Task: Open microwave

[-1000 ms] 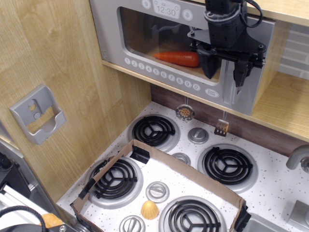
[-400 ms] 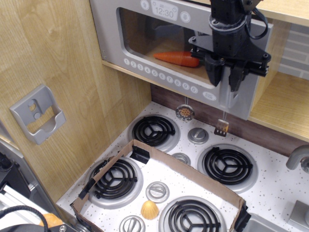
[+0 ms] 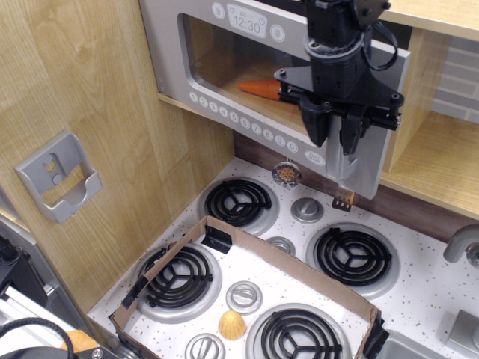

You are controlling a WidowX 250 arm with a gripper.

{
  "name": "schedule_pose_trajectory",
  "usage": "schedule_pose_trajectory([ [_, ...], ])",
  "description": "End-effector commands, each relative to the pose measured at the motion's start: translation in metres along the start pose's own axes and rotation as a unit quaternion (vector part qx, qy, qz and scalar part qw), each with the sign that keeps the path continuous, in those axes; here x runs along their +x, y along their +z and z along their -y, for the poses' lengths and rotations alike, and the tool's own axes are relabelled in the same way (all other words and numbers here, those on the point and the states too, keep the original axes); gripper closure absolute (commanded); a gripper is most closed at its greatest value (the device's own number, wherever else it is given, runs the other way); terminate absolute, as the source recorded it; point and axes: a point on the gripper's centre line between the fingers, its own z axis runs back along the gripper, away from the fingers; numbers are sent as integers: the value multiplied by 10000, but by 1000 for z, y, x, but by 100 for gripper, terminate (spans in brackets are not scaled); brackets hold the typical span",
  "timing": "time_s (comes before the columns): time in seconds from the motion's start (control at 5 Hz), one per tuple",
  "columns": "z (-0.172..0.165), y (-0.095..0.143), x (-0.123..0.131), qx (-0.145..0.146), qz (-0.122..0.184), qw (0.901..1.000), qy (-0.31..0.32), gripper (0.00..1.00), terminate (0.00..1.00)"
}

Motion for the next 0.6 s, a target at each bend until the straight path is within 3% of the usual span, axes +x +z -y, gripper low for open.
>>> schedule_pose_trajectory([
  [0.0, -3, 13, -6, 426, -13, 9979, 483, 0, 0],
  [0.2, -6, 9, -25, 433, -171, 9924, 1142, 0, 0],
  [0.4, 1, 10, -58, 681, -64, 9744, 2141, 0, 0],
])
